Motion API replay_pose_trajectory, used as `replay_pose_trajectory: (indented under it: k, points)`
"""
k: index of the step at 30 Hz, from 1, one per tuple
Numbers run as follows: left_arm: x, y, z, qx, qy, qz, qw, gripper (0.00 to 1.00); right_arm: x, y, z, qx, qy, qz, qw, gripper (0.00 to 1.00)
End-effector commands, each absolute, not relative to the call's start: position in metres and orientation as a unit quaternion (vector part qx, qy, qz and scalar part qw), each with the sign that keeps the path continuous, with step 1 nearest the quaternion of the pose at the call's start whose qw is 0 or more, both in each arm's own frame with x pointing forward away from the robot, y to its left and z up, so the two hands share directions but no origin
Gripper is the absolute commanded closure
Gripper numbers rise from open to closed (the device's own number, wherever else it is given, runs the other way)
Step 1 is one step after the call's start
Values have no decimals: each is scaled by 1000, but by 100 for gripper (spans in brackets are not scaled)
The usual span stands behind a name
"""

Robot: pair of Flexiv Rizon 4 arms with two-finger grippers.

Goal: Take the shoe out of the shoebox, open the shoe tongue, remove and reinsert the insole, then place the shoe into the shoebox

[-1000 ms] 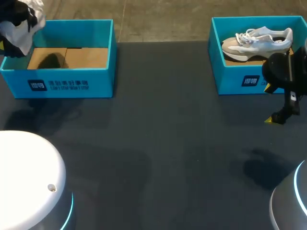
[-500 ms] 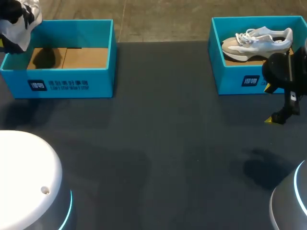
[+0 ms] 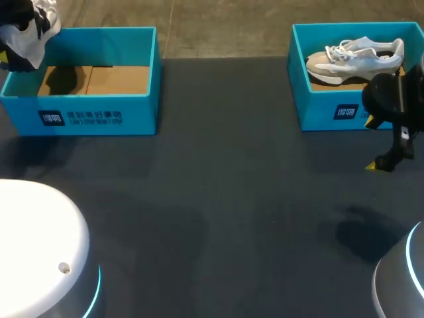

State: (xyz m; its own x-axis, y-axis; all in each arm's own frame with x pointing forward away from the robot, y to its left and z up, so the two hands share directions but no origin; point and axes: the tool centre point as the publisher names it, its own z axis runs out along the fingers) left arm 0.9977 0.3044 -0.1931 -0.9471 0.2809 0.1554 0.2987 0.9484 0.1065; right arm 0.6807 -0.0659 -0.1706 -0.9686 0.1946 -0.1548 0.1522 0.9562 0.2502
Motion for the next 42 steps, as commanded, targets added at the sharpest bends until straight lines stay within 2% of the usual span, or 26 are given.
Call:
replay_pose_trajectory:
  k: [1,5,16,24,42]
  points:
    - [999,304,-192,-174,-980,-67,70,100,683,-65,-171,88,985,118,87,0]
    - [1005,308,-190,-326,-942,-66,50,100,683,-65,-171,88,985,118,87,0]
    - [1028,333,-189,-686,-703,-166,90,100,683,-65,-171,88,985,118,87,0]
    - [1042,334,-181,-775,-588,-212,93,100,683,-65,-171,88,985,118,87,0]
    - [1045,332,-182,-785,-572,-218,96,100,683,-65,-171,88,985,118,87,0]
